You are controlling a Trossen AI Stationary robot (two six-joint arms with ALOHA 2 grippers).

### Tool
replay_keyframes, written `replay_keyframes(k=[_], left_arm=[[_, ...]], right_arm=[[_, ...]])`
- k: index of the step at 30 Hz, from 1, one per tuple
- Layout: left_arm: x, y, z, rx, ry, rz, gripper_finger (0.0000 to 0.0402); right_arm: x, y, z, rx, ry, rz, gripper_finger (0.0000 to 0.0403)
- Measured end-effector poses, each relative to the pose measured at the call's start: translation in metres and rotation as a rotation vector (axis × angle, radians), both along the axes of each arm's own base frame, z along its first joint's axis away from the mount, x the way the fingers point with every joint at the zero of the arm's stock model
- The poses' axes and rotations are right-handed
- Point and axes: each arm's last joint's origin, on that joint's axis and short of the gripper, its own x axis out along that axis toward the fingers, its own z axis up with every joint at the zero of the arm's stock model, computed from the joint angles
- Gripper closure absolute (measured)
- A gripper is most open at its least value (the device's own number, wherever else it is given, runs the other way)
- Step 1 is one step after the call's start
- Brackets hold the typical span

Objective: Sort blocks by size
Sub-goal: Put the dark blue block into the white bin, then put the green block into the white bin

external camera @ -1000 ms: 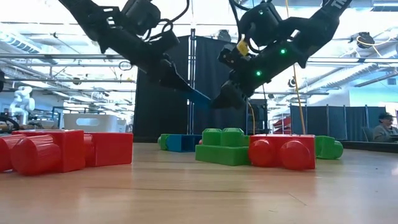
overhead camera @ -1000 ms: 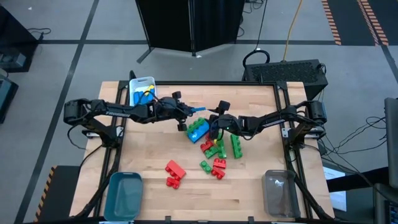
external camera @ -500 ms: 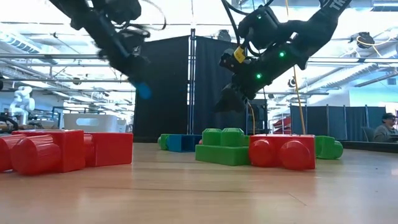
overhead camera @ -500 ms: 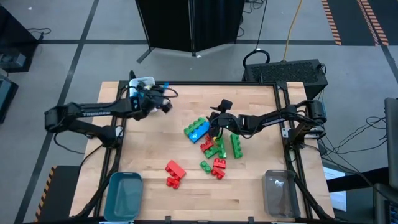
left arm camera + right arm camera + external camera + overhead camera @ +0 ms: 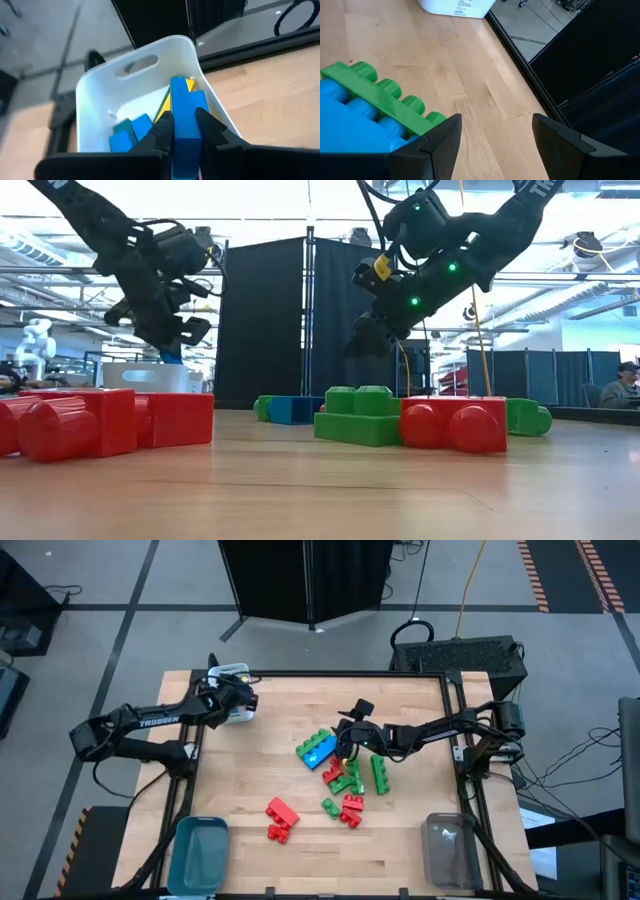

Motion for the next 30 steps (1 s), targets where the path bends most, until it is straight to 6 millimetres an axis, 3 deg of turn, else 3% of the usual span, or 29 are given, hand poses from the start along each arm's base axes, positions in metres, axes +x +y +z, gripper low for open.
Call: replay_keyframes(k=[4,14,20,30], left_arm=[[-0.002,0.004,0.000,-0.019,-0.048,0.017,0.0343],[-0.002,0.004,0.000,-0.022,-0.039,0.003,0.0234],[0.008,0.003,0.012,-0.028,-0.022,-0.130,0.0224],[0.034,-0.013,0.034,0.013,-0.087,-0.340,0.0224]], right_arm=[[0.000,0.000,0.000,0.000,0.000,0.000,0.0172],[0.000,-0.003,-0.001,0.065,-0.026,0.008,0.0172],[-0.004,-0.017,-0.008,0.298,-0.024,0.122,0.0172],[-0.017,-0.022,-0.023,0.449,0.103,0.032,0.0172]])
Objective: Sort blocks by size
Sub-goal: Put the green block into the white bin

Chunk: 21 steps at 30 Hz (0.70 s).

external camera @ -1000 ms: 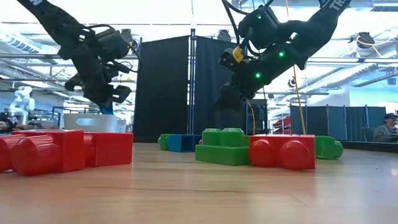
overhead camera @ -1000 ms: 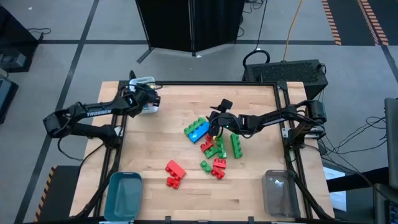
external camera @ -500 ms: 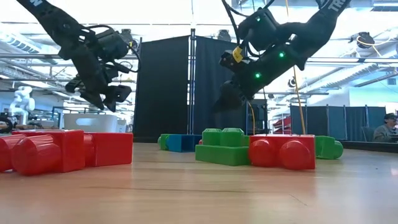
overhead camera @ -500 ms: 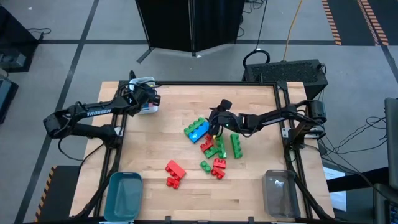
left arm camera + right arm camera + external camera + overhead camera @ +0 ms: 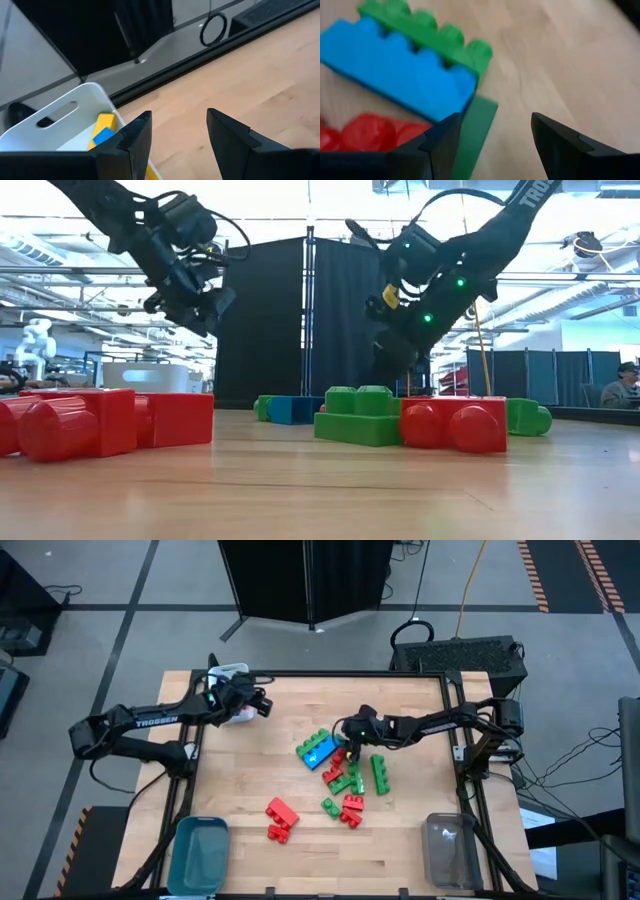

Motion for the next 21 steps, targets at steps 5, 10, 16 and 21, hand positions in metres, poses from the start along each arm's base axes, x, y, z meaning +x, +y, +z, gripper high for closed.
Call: replay_keyframes(k=[5,10,16,21], left_arm=[[0.004,-0.002,0.003,0.019,-0.034,-0.019,0.0224],[0.004,-0.002,0.003,0.022,-0.039,-0.018,0.0223],[0.005,-0.002,0.004,0.023,-0.043,-0.018,0.0223],[0.005,-0.002,0.005,0.033,-0.050,-0.020,0.0223]], right_arm=[[-0.002,0.010,-0.004,0.017,0.056,0.020,0.0172],[-0.003,0.025,-0.006,0.038,0.086,0.055,0.0172],[-0.004,0.023,-0.006,-0.042,0.094,-0.028,0.0172],[-0.003,0.022,-0.012,-0.002,0.104,-0.014,0.0172]])
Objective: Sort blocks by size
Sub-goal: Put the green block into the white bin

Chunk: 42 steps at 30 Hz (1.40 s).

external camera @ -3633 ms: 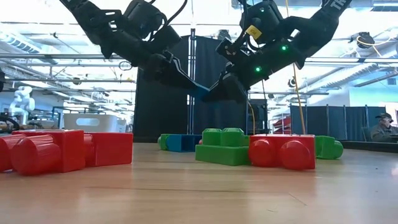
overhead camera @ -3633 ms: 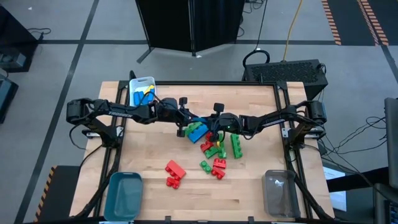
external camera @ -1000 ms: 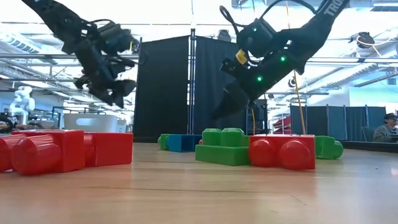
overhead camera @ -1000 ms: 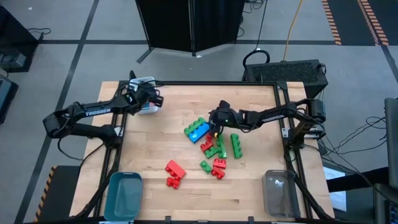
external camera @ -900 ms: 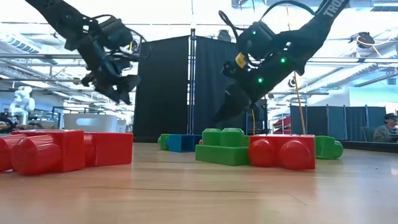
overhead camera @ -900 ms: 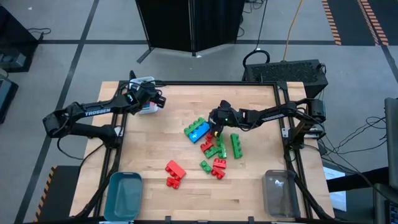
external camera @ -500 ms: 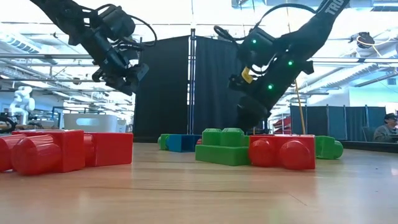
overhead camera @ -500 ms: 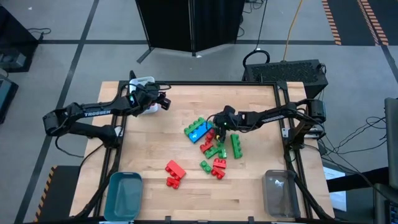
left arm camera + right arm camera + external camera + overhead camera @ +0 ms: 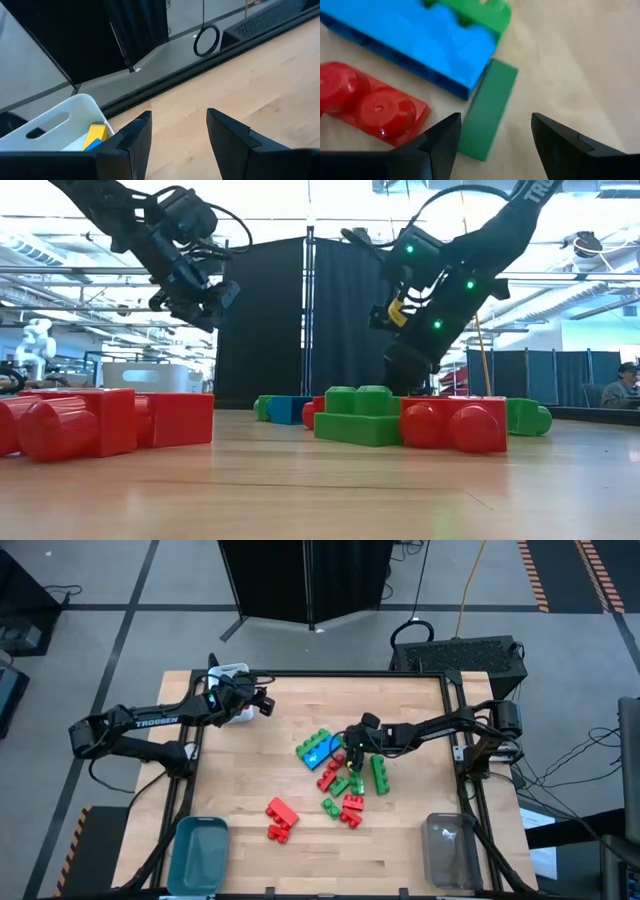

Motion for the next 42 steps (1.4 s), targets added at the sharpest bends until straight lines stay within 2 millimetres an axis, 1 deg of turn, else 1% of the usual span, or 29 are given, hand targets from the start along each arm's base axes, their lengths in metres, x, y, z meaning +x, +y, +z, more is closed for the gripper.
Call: replay_keyframes(k=[3,6,10,12,16,19,22,28,30,32,35,37,39,42], left_arm=[[0.004,0.002,0.006,0.061,-0.022,-0.029,0.0223],[0.007,0.001,0.009,0.077,-0.062,-0.052,0.0223],[0.008,0.000,0.011,0.077,-0.081,-0.069,0.0223],[0.008,0.000,0.011,0.075,-0.082,-0.072,0.0223],[0.008,0.000,0.011,0.072,-0.084,-0.077,0.0223],[0.009,-0.001,0.011,0.067,-0.088,-0.087,0.0223],[0.012,-0.004,0.011,0.053,-0.100,-0.146,0.0223],[0.020,-0.011,0.016,0.074,-0.125,-0.359,0.0223],[0.023,-0.015,0.018,0.088,-0.135,-0.441,0.0223],[0.026,-0.018,0.019,0.103,-0.137,-0.499,0.0223],[0.029,-0.022,0.020,0.108,-0.158,-0.522,0.0223],[0.030,-0.025,0.020,0.097,-0.171,-0.527,0.0223],[0.031,-0.024,0.020,0.075,-0.202,-0.511,0.0223],[0.033,-0.024,0.019,0.031,-0.250,-0.480,0.0223]], right_arm=[[0.002,0.000,-0.009,0.045,0.008,0.007,0.0172],[0.003,-0.001,-0.016,0.060,0.016,-0.010,0.0172],[0.004,-0.003,-0.018,0.065,0.019,-0.019,0.0174],[0.003,-0.004,-0.017,0.063,0.018,-0.018,0.0184],[0.003,-0.003,-0.017,0.064,0.018,-0.012,0.0226],[0.003,-0.003,-0.017,0.058,0.022,-0.004,0.0274],[0.004,-0.004,-0.017,0.042,0.020,-0.010,0.0322],[0.004,-0.007,-0.016,-0.045,0.015,-0.054,0.0323],[0.004,-0.008,-0.014,-0.076,0.004,-0.049,0.0323],[0.007,-0.008,-0.007,-0.107,-0.030,-0.019,0.0323],[0.011,-0.003,0.003,-0.212,-0.061,0.004,0.0323],[0.011,0.001,0.007,-0.316,-0.042,0.006,0.0323],[0.013,0.004,0.011,-0.410,-0.033,0.021,0.0323],[0.016,0.010,0.015,-0.506,-0.026,0.065,0.0323]])
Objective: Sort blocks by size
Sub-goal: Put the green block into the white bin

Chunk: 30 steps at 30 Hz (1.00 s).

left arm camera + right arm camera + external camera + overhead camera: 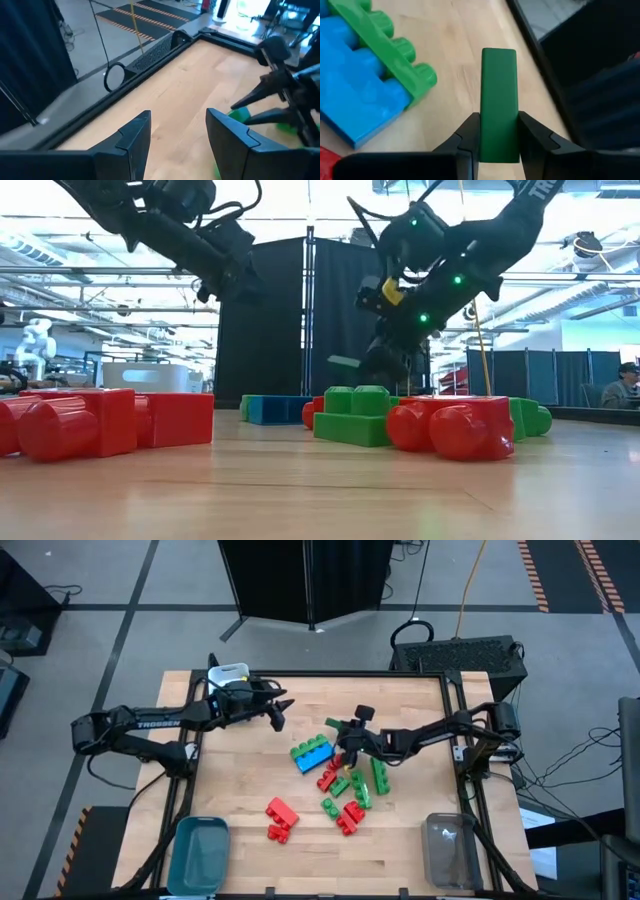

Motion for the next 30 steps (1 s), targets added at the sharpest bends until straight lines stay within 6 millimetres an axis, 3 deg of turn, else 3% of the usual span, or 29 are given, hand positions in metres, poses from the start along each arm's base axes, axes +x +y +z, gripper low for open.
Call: replay_keyframes(k=[14,30], left_arm=[[0.023,0.004,-0.015,-0.281,-0.129,-0.172,0.0223],[0.044,0.016,-0.037,-0.371,-0.182,-0.253,0.0223]], right_arm=[[0.010,0.003,0.018,-0.221,-0.046,0.082,0.0320],[0.015,0.004,0.029,-0.311,-0.088,0.125,0.0318]])
